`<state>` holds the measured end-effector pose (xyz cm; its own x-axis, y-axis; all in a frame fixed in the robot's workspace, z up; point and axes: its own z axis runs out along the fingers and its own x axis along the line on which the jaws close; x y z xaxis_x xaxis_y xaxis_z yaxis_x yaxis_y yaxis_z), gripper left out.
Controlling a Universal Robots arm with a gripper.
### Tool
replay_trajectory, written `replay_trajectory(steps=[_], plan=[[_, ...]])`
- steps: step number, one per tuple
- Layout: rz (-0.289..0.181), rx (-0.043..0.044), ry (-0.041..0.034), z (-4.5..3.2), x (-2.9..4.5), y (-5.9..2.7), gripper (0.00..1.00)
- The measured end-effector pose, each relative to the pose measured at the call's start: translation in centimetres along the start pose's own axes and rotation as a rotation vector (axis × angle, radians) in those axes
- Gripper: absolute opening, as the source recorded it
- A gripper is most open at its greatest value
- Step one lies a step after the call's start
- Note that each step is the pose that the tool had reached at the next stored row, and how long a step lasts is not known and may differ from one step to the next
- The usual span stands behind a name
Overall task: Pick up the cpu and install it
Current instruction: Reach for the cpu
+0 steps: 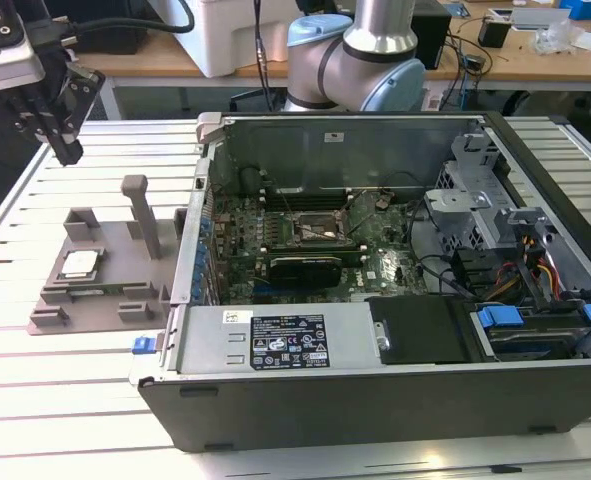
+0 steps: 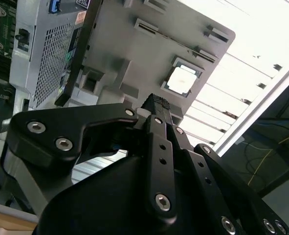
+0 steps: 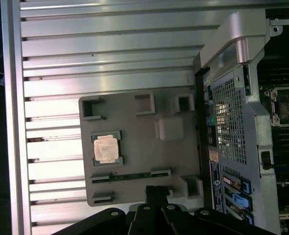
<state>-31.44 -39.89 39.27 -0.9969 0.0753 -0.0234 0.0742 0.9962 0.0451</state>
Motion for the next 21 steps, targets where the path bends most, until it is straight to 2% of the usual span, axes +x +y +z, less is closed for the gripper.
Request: replay_trajectory(steps=[15,21], plan=[[0.000,0.0000,0.0000,-0.05,2.51,-0.19,0.11],[0.000,0.0000,-0.0001,-0.06,3.28,-0.24,0.11]])
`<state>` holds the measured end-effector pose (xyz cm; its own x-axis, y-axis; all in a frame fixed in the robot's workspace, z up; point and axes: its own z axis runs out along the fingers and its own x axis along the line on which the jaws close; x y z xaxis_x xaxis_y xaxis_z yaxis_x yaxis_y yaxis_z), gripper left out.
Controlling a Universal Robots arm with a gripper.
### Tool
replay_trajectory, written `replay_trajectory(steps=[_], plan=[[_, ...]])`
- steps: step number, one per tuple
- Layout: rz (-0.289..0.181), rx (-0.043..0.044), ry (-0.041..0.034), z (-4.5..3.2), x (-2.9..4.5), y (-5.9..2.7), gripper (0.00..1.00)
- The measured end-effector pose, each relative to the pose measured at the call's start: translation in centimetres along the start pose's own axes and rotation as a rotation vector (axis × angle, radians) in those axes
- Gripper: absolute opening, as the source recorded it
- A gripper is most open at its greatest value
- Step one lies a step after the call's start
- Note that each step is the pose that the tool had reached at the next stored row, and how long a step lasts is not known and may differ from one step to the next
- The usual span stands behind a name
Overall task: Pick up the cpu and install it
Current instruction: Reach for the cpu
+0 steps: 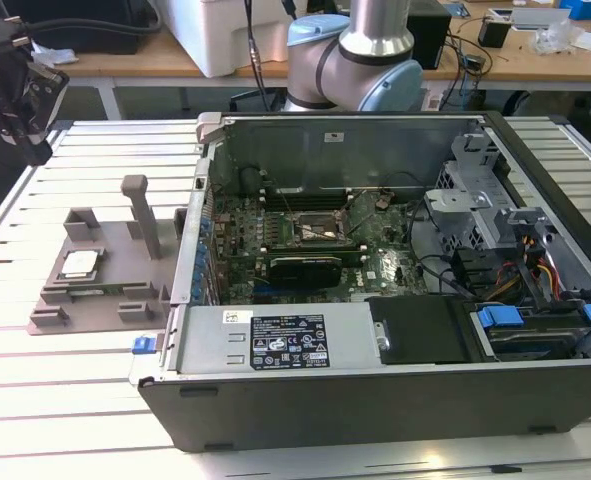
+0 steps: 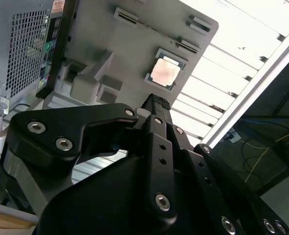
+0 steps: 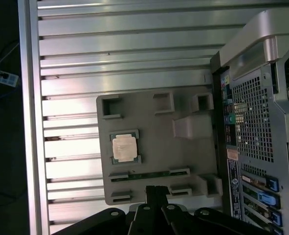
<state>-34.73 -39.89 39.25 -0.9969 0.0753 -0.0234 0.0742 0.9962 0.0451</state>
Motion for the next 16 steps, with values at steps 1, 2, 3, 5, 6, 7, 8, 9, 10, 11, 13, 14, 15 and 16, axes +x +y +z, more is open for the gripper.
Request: replay_trajectory(steps=[1,2,3,5,6,7,8,9,10,11,13,14,15,16], plan=[[0.000,0.0000,0.0000,0.00,0.09,-0.01,0.11],[0.000,0.0000,0.0000,-0.01,0.22,-0.02,0.11],[0.000,0.0000,0.0000,-0.01,0.34,-0.02,0.11],[0.000,0.0000,0.0000,-0.01,0.56,-0.04,0.11],[0.000,0.0001,0.0001,-0.02,0.64,-0.05,0.11],[0.000,0.0000,0.0000,-0.02,0.76,-0.06,0.11],[0.000,0.0000,0.0000,-0.02,0.97,-0.07,0.11],[0.000,0.0000,0.0001,-0.03,1.10,-0.08,0.11],[0.000,0.0000,0.0000,-0.03,1.25,-0.09,0.11],[0.000,0.0000,0.0000,-0.03,1.39,-0.10,0.11],[0.000,0.0000,0.0000,-0.04,1.68,-0.13,0.11],[0.000,0.0000,0.0000,-0.04,1.78,-0.13,0.11],[0.000,0.0000,0.0000,-0.04,1.90,-0.14,0.11],[0.000,0.0000,0.0000,-0.04,2.02,-0.15,0.11]])
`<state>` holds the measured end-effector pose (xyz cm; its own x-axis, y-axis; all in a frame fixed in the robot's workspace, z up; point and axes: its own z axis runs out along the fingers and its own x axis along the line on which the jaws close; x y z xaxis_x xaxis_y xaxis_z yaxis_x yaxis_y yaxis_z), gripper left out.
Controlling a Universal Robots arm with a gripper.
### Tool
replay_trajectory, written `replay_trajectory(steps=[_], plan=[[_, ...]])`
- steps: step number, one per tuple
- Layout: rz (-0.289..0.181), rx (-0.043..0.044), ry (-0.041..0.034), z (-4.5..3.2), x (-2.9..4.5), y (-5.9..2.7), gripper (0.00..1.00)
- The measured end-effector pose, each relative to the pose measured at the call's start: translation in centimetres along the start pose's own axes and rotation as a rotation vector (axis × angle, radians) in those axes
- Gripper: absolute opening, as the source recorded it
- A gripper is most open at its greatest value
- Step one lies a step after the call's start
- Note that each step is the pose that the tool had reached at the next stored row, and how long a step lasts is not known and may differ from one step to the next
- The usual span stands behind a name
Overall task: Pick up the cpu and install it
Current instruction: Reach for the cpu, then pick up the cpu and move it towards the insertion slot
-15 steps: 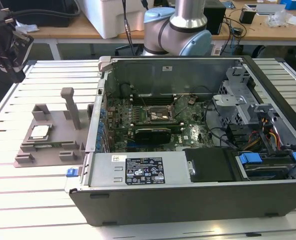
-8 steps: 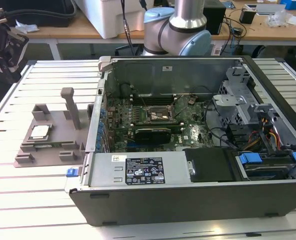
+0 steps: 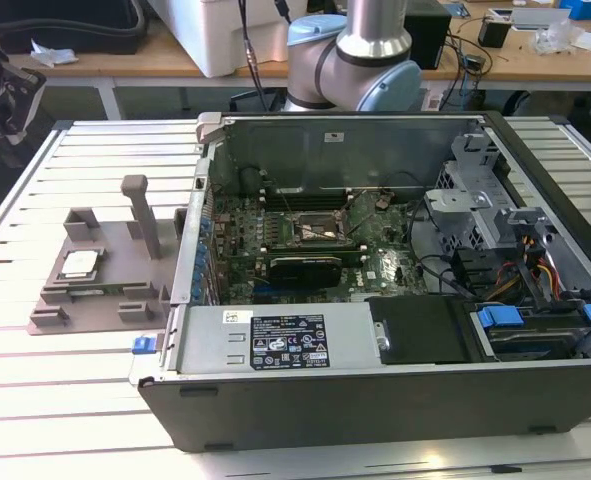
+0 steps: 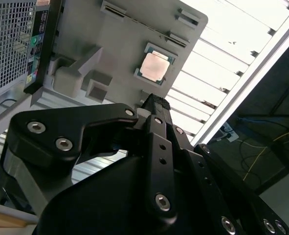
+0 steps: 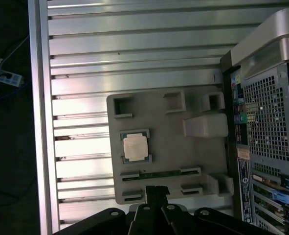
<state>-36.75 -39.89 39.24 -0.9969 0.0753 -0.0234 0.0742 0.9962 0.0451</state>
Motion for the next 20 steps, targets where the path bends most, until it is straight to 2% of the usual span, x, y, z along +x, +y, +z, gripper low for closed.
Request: replay_trajectory(steps=[4,20], plan=[[0.000,0.0001,0.0000,-0.02,0.65,-0.05,0.11],[0.000,0.0001,0.0000,-0.01,0.69,-0.05,0.11]])
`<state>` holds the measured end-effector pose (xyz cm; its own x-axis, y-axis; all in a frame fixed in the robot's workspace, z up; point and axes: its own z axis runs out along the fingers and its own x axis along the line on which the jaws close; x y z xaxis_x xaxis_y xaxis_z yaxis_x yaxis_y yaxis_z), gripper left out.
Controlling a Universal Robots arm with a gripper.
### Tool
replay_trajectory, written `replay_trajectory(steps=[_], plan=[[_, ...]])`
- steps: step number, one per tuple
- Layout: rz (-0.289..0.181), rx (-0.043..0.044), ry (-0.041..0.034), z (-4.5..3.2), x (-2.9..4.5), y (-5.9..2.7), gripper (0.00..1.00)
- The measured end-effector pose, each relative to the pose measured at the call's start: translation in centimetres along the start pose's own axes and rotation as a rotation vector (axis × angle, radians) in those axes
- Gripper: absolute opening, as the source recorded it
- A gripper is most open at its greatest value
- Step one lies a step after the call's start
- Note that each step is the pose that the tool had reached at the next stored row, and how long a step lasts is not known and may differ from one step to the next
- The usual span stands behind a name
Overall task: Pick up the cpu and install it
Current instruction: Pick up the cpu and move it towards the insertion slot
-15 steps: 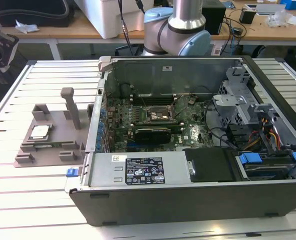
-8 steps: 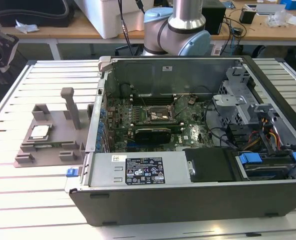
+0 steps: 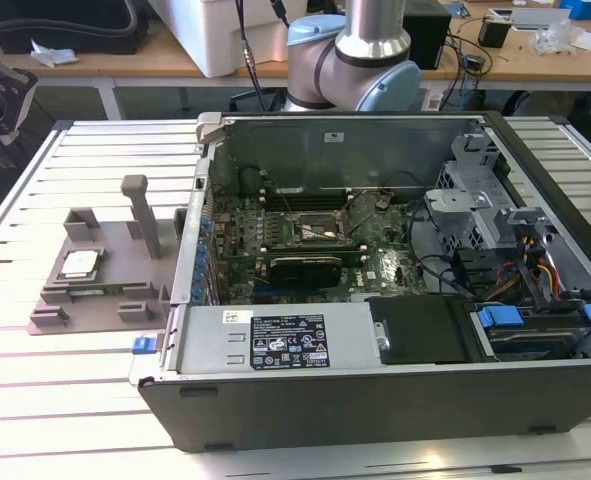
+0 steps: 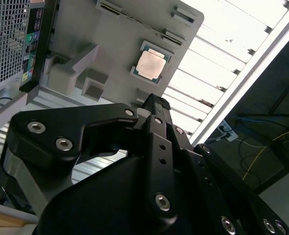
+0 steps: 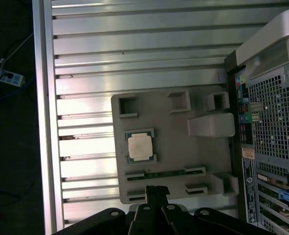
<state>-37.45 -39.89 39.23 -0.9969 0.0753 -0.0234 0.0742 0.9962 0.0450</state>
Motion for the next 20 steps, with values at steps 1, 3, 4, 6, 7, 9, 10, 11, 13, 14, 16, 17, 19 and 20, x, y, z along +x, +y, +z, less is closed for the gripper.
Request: replay_trajectory(steps=[1,3,4,6,7,9,10,11,13,14,16,17,19,20], plan=[[0.000,-0.0001,0.0000,0.00,0.00,0.00,0.11],[0.000,-0.0001,0.0001,0.00,0.01,0.00,0.17],[0.000,-0.0001,0.0000,0.00,0.01,0.00,0.29],[0.000,-0.0001,0.0001,0.00,0.01,0.00,0.36],[0.000,0.0000,0.0001,0.00,0.01,0.00,0.42],[0.000,-0.0001,0.0000,0.00,0.02,0.00,0.60],[0.000,0.0000,0.0000,0.00,0.02,0.00,0.60],[0.000,0.0000,0.0001,0.00,0.03,0.00,0.66],[0.000,0.0022,-0.0001,0.00,0.04,0.01,0.66],[-0.004,0.0120,-0.0006,0.00,0.05,0.05,0.66],[-0.013,0.0380,-0.0024,0.01,0.05,0.23,0.66],[-0.015,0.0446,-0.0027,0.01,0.05,0.28,0.66],[-0.019,0.0481,-0.0028,0.04,0.05,0.32,0.66],[-0.019,0.0481,-0.0028,0.08,0.05,0.32,0.66]])
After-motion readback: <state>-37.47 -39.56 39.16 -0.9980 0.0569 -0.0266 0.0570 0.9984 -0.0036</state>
